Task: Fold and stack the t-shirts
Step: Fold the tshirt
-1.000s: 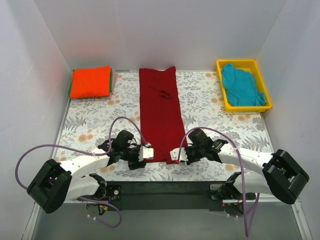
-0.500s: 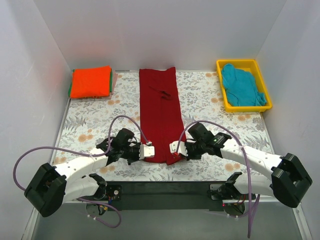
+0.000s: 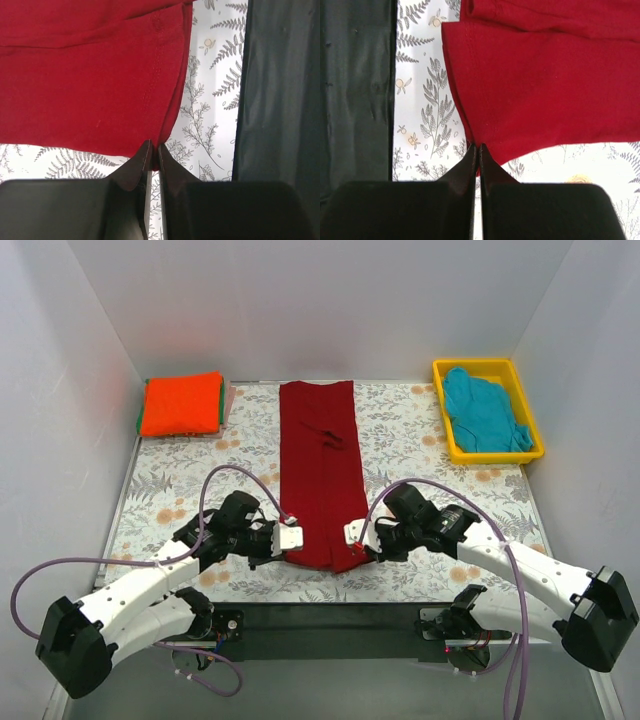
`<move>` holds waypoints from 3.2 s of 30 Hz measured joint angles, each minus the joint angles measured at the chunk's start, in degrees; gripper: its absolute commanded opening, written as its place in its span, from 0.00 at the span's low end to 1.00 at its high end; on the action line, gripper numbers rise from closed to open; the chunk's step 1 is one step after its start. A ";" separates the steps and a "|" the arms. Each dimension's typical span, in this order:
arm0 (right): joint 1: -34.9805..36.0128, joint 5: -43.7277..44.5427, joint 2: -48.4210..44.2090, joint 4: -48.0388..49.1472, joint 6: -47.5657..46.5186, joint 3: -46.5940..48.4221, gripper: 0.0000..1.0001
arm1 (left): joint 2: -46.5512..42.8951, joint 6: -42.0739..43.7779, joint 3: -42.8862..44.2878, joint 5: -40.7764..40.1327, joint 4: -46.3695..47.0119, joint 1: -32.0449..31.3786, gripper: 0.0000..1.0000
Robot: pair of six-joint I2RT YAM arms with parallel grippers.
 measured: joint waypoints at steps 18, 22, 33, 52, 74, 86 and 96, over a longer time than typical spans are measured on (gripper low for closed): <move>-15.69 -1.44 27.36 2.67 -14.29 24.11 0.01 | 28.70 2.62 19.10 4.50 15.87 20.17 0.00; -18.71 -1.64 34.23 3.48 -17.62 30.25 0.01 | 35.50 3.45 22.56 4.50 20.50 22.29 0.00; -22.67 -2.38 52.48 4.96 -23.91 48.74 0.01 | 53.35 3.96 36.65 4.50 29.59 26.75 0.00; -25.83 2.75 49.83 10.82 -16.70 49.68 0.64 | 52.59 -4.15 35.23 -2.32 35.12 27.91 0.39; -13.25 2.73 40.74 13.92 -11.98 23.43 0.58 | 38.62 6.38 10.80 5.33 30.93 22.08 0.48; -13.22 5.79 43.74 19.30 -11.91 22.12 0.01 | 41.75 10.64 10.16 3.67 35.39 21.40 0.05; -13.31 6.58 39.36 8.11 -11.30 34.16 0.01 | 37.68 7.85 23.10 3.19 21.88 21.42 0.00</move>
